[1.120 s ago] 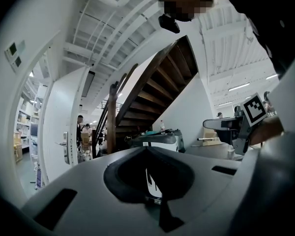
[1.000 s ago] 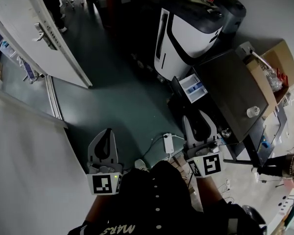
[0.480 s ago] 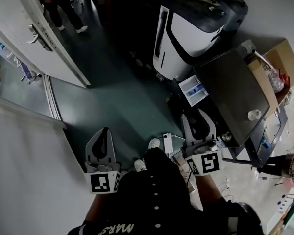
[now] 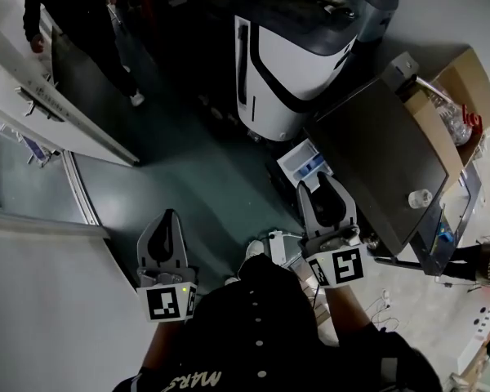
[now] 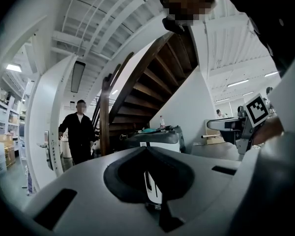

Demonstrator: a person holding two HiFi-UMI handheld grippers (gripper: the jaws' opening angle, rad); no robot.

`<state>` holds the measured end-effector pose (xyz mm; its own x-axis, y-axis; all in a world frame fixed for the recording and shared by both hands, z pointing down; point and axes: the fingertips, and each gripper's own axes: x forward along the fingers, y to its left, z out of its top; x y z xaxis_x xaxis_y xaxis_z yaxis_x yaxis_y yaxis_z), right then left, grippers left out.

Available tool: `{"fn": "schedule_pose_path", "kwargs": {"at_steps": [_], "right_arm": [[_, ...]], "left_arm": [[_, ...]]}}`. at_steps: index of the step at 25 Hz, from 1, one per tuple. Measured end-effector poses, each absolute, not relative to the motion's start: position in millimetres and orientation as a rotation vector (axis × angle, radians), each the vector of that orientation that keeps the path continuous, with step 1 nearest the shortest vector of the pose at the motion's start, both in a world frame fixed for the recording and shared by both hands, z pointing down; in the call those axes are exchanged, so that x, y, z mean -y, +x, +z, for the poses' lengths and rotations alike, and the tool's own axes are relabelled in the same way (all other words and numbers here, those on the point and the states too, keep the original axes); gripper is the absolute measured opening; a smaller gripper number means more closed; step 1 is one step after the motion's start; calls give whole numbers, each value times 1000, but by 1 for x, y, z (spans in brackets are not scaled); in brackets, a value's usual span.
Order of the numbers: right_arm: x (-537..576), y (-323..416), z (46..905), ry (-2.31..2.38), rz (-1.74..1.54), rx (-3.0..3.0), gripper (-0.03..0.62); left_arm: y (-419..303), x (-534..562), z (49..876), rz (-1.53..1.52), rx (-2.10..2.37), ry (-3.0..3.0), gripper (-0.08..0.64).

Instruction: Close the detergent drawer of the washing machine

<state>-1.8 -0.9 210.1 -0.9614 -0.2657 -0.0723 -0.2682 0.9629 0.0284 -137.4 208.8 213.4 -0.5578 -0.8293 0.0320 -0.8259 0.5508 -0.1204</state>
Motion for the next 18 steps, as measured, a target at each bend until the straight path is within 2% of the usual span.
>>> {"fn": "schedule_pose_path", "kwargs": {"at_steps": [8, 18], "right_arm": [[67, -9, 203, -535, 55, -3036, 144], [92, 5, 204, -796, 79, -2999, 144]], "left_arm": [[-159, -140, 199, -210, -2680, -1524, 14], [-177, -80, 200, -201, -2525, -1752, 14]]}}
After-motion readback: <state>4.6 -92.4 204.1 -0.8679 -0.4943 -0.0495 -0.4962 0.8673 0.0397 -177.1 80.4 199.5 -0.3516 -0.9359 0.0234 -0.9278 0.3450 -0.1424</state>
